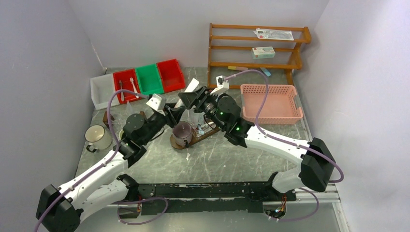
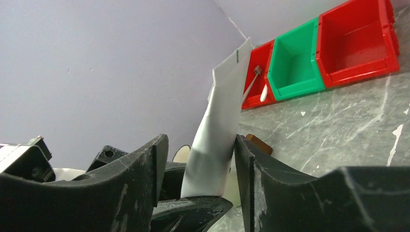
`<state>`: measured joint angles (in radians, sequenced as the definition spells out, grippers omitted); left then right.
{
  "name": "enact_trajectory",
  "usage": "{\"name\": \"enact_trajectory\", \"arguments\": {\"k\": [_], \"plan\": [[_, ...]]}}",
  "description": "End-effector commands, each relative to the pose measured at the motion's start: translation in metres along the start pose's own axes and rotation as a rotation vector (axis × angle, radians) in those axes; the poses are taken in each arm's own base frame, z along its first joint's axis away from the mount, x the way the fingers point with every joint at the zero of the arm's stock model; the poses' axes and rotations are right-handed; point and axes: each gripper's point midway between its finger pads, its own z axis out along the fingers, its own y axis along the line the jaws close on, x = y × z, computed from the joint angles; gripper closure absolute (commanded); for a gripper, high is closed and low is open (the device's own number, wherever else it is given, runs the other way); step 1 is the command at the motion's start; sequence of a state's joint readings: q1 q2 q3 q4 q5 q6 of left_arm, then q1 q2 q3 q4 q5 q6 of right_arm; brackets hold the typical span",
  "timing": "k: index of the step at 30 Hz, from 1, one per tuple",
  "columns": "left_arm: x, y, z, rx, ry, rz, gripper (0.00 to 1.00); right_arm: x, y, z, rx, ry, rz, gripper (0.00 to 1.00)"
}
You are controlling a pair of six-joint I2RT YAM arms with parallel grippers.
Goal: Prepare toiletry sets of a toothbrush and toothpaste on the tray
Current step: Pick up the toothpaste from the storage box.
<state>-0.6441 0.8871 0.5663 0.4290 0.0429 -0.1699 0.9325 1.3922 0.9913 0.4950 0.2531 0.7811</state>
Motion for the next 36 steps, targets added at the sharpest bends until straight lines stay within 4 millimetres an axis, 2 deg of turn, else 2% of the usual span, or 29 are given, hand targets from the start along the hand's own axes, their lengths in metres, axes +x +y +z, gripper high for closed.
{"name": "enact_trajectory", "arguments": {"k": [1,6,9,12,17,19,26,30,36], "plan": [[-0.030,-0.002,-0.003,-0.009,-0.125,0.024,0.84,0.006,0.003,0.006,0.006,0.011,0.018,0.46],[-0.030,-0.004,-0.003,-0.005,-0.118,0.017,0.82,0.009,0.003,0.010,0.010,0.025,0.013,0.57],[-0.030,-0.004,-0.003,-0.007,-0.105,0.015,0.76,0.008,0.004,0.008,0.008,0.022,-0.001,0.65],[-0.025,-0.003,-0.003,-0.013,-0.064,0.009,0.62,0.002,0.007,0.006,-0.005,0.011,-0.033,0.74],[-0.026,0.000,-0.004,-0.035,-0.021,0.029,0.42,-0.011,0.014,0.000,-0.037,-0.016,-0.113,0.77],[-0.029,-0.005,-0.003,-0.007,-0.003,0.045,0.39,-0.018,0.017,-0.003,-0.054,-0.029,-0.145,0.77],[-0.063,-0.015,-0.009,0.062,0.018,0.129,0.34,-0.037,0.031,-0.014,-0.183,-0.011,-0.279,0.77],[-0.075,-0.021,-0.010,0.162,0.056,0.158,0.33,-0.046,0.029,-0.020,-0.260,0.036,-0.369,0.78],[-0.090,-0.026,-0.009,0.367,0.070,0.132,0.32,-0.044,0.032,-0.041,-0.444,0.121,-0.483,0.79]]}}
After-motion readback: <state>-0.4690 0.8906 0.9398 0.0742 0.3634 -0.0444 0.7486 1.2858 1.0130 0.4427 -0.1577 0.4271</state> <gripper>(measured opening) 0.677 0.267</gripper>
